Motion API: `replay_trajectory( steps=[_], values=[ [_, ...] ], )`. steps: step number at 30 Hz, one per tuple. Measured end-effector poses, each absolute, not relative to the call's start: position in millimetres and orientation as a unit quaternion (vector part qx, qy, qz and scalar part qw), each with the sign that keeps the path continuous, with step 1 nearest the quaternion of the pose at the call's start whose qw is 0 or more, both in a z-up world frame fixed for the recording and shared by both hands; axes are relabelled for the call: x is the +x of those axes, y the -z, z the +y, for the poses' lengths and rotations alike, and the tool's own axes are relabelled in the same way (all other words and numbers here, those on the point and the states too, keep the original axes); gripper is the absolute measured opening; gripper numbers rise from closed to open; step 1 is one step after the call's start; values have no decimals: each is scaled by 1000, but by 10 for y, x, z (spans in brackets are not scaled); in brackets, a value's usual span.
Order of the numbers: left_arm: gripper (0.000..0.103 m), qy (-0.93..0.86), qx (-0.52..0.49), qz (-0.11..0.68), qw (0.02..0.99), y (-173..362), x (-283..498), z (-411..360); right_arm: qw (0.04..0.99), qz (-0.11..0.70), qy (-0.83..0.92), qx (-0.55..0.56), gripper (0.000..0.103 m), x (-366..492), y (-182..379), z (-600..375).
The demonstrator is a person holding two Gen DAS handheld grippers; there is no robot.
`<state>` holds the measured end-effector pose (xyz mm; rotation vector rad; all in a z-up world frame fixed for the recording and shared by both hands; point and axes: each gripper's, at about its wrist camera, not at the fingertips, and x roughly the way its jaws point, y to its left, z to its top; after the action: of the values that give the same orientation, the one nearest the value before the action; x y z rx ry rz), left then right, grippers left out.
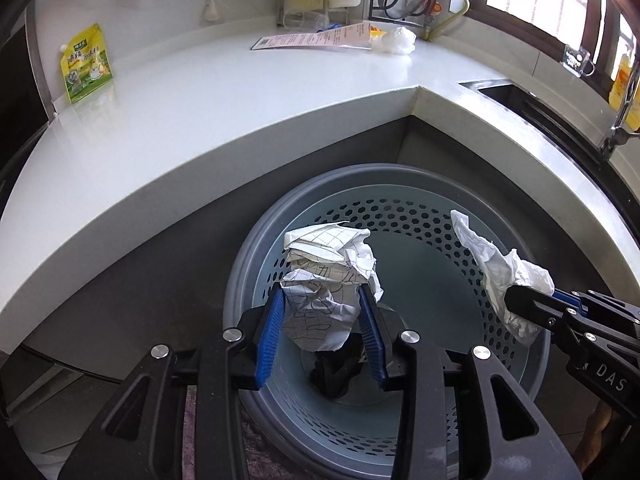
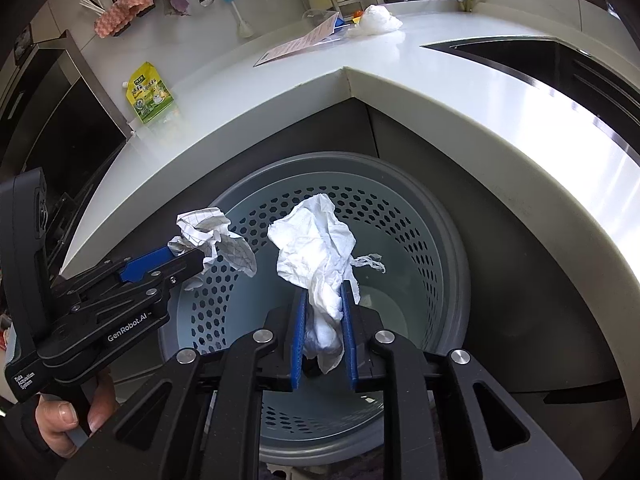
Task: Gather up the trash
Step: 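Open both tools to drop the foil and tissues into the bin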
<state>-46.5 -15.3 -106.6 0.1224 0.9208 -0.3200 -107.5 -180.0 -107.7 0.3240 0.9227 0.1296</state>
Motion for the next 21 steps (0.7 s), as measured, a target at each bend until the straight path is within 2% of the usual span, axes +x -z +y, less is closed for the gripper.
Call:
replay_trajectory(
  steps=[3,5,8,21],
  values=[
    [46,154,58,443,881,1064,-461,-152,883,440,-60,154,25,-1085,1067,-1815],
    [56,153,55,443,882,1058,-461,-145,885,436,-57,156,32,-1087,1056,-1828],
    [61,151,54,440,884,1051,-473,-140,886,432,-53,158,38,-1097,1043,-1848],
    [67,145,50,443,884,1060,-460,-111,885,434,-54,160,40,-1098,1077,-1855]
  ],
)
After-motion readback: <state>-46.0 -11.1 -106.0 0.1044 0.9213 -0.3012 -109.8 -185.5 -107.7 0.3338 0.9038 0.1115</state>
